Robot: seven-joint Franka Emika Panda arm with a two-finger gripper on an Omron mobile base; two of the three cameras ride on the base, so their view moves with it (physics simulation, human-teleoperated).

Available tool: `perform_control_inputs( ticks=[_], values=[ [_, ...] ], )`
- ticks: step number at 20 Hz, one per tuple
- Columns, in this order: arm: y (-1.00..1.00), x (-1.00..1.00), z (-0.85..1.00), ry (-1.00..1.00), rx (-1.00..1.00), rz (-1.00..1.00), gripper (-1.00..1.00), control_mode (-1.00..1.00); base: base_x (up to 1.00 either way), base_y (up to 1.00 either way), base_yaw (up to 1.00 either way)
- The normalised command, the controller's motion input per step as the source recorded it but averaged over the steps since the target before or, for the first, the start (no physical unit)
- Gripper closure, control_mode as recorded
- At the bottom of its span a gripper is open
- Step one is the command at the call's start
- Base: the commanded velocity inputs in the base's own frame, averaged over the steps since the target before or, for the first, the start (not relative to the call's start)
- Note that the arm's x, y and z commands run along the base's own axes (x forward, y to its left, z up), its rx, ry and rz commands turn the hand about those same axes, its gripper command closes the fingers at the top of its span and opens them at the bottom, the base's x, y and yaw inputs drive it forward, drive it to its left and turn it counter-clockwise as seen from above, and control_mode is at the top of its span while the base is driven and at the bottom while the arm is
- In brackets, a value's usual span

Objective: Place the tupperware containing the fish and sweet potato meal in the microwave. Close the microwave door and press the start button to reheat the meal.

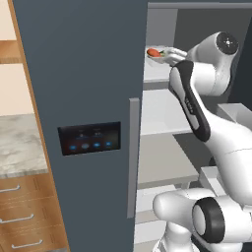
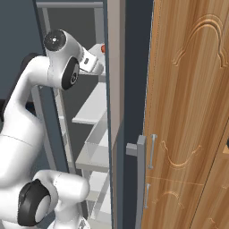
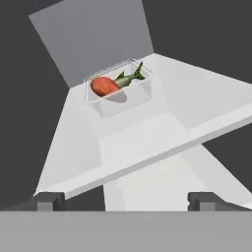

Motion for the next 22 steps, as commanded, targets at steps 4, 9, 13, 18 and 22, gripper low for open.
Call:
perform_control_inputs(
  ticks=[4, 9, 13, 18, 22],
  values=[
    [-0.26, 0.34, 0.0, 0.04, 0.0, -0.05, -1.0, -1.0, 0.0, 0.0, 0.0],
    [-0.12, 0.33, 0.0, 0.0, 0.0, -0.01, -1.0, -1.0, 0.0, 0.0, 0.0],
    [-0.03, 0.39, 0.0, 0.0, 0.0, 0.0, -1.0, -1.0, 0.0, 0.0, 0.0],
    [-0.09, 0.43, 0.0, 0.0, 0.0, 0.0, -1.0, -1.0, 0.0, 0.0, 0.0],
    [-0.09, 0.45, 0.0, 0.0, 0.03, 0.0, -1.0, -1.0, 0.0, 0.0, 0.0]
  ],
)
